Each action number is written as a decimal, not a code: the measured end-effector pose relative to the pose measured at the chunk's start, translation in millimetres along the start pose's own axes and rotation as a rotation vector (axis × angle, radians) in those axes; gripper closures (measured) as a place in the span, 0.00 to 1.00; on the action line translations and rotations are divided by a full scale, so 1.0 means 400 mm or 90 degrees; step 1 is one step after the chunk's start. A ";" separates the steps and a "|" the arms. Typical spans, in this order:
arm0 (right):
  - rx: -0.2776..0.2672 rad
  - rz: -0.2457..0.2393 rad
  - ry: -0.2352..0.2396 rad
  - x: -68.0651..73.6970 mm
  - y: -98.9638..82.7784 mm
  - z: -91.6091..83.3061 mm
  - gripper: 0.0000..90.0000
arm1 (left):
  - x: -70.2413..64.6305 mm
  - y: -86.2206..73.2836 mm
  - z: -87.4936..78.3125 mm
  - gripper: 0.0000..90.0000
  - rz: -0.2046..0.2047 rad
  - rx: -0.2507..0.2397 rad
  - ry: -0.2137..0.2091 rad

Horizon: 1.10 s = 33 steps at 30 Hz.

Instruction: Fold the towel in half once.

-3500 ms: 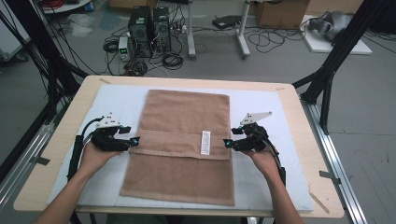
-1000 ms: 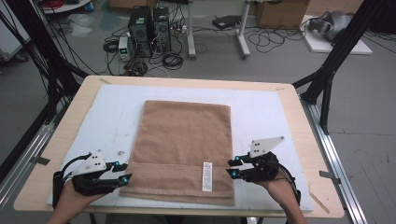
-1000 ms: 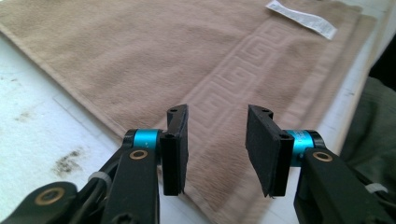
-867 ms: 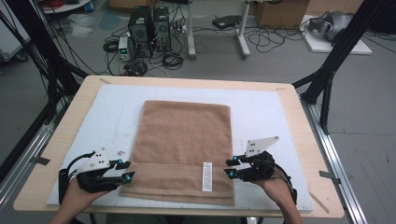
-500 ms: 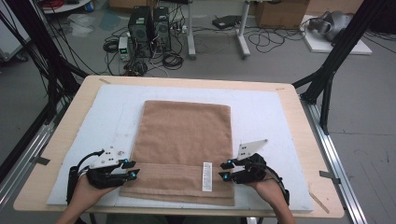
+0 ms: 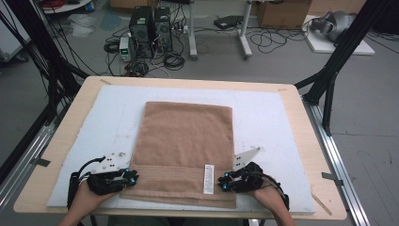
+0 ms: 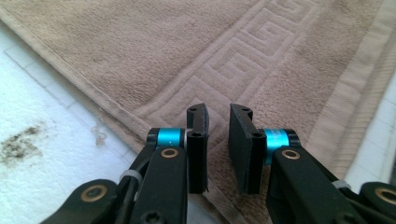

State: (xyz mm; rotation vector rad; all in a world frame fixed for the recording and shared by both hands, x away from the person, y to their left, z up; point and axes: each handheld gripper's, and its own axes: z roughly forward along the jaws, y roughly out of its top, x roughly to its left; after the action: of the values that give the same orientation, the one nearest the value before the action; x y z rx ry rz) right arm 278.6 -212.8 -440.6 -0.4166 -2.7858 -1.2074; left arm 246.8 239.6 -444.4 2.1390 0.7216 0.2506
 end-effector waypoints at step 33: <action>-0.140 0.072 -0.133 -0.075 0.112 -0.109 0.24 | 0.050 0.103 -0.050 0.40 -0.027 -0.095 0.050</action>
State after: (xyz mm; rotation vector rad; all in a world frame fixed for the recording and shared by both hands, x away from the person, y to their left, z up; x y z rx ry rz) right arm 318.1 -221.5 -384.4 -0.7467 -2.7559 -1.5304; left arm 271.5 244.8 -401.3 1.9791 0.7677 0.3566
